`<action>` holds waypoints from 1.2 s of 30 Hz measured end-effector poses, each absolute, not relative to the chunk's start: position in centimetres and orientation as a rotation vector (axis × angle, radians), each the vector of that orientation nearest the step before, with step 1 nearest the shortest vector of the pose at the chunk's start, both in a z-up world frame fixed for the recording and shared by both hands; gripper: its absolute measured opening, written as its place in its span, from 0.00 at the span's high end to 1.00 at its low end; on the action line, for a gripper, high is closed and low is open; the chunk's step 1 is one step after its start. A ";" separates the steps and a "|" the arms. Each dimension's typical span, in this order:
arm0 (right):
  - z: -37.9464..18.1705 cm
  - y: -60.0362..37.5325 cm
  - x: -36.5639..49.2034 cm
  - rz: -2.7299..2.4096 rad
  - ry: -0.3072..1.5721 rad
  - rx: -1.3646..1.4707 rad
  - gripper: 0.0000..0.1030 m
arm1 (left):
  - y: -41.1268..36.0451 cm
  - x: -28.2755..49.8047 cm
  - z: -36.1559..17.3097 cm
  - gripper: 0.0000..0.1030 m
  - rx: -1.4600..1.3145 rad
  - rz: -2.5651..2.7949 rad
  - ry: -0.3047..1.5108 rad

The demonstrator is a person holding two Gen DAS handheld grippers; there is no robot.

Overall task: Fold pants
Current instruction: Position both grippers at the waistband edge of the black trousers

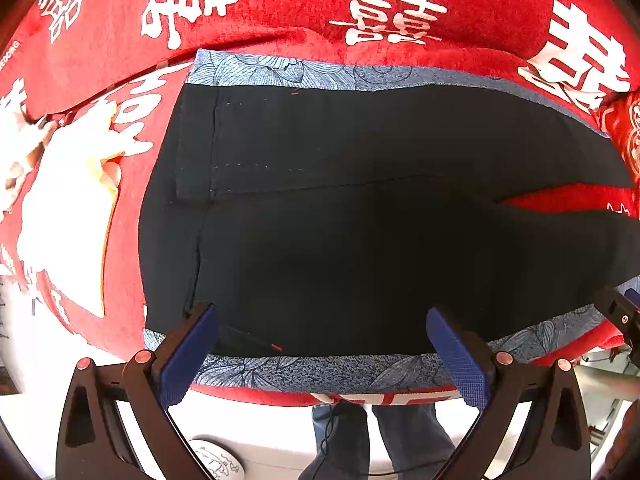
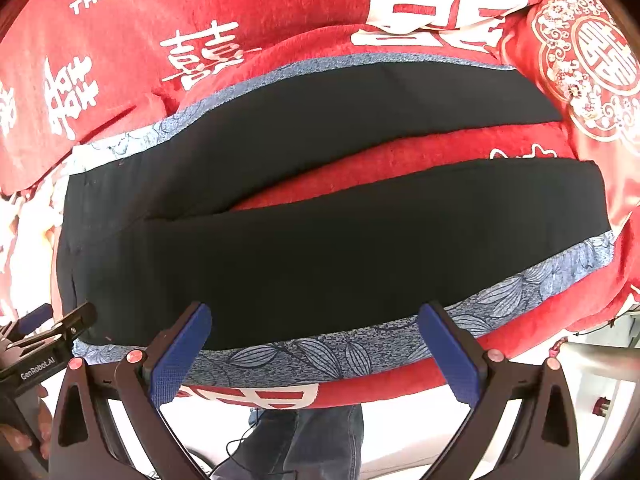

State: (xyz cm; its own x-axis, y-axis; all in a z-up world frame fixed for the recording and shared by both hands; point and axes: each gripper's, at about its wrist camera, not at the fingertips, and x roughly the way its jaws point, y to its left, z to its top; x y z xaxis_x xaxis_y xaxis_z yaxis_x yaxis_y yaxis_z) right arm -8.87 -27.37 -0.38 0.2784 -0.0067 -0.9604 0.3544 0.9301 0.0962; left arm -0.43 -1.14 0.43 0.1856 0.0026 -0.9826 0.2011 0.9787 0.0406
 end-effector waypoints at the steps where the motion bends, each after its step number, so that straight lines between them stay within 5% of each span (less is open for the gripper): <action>1: -0.4 -27.3 -8.9 -0.248 1.270 0.314 0.00 | -1.2 -0.4 0.4 0.00 0.175 -0.140 1.379; 36: -0.5 -26.7 -9.3 -0.220 1.253 0.296 0.00 | -0.3 -1.3 -0.1 0.00 0.169 -0.133 1.415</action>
